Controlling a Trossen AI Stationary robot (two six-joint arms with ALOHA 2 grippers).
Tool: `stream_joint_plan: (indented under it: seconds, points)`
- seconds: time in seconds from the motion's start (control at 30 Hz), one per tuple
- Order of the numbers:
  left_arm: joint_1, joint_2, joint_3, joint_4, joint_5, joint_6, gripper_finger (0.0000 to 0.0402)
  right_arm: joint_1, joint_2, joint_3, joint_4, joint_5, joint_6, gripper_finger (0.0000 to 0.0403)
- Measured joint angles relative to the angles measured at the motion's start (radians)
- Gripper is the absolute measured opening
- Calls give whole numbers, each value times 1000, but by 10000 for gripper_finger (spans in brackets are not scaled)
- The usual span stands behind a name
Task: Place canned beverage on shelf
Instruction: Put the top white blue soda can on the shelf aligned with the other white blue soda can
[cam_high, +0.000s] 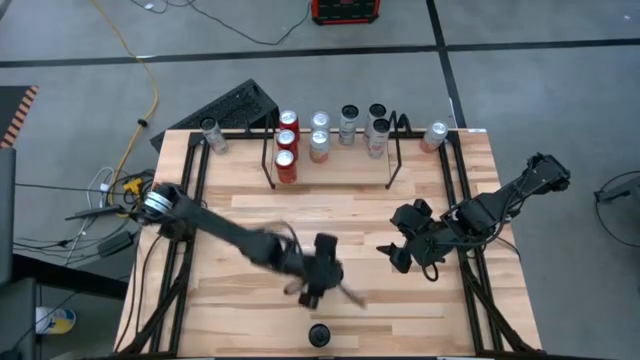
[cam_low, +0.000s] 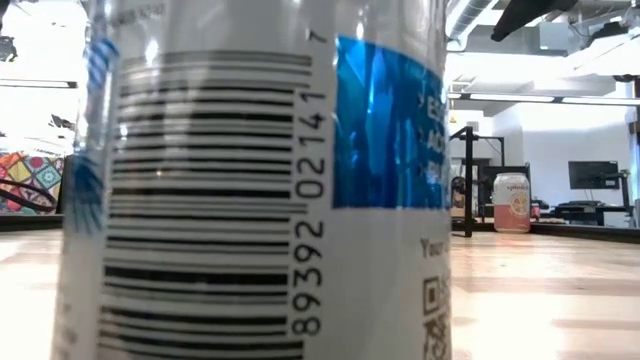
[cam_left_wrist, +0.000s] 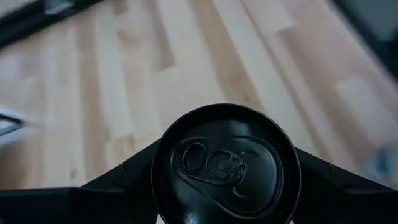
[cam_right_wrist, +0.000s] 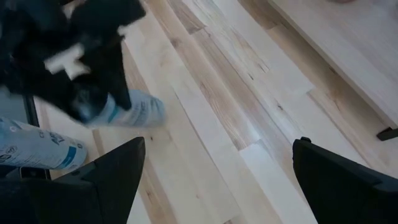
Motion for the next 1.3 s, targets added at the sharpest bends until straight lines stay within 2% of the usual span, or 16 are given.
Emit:
stream_joint_plan:
  seconds: [0.13, 0.27, 0.33, 0.43, 0.53, 0.6, 0.67, 0.93, 1.07, 1.3]
  points:
    - [103, -105, -1, -52, 168, 45, 243, 0, 0, 0, 0, 0, 7, 384]
    - [157, -194, -1, -52, 229, 137, 243, -2, 0, 0, 1, 0, 7, 384]
    - [186, -243, -50, 4, 283, 150, 243, -8, 0, 0, 2, 1, 7, 384]
    - [245, -348, -267, 231, 363, 63, 243, -20, 0, 0, 5, 0, 7, 384]
    - [288, -442, -529, 524, 338, -37, 243, -24, 0, 0, 7, 0, 3, 384]
    - [301, -482, -644, 666, 337, -47, 243, -31, 0, 0, 8, 0, -4, 384]
    - [300, -505, -702, 734, 371, 7, 243, -48, 0, 0, 15, 0, -23, 384]
    - [300, -504, -727, 601, 566, 87, 243, -124, 0, 0, 136, 0, -146, 384]
    - [294, -502, -729, 488, 576, 84, 250, -146, 0, -1, 185, 0, -197, 384]
    - [265, -503, -726, 474, 554, 95, 258, -174, 0, -1, 208, 0, -213, 384]
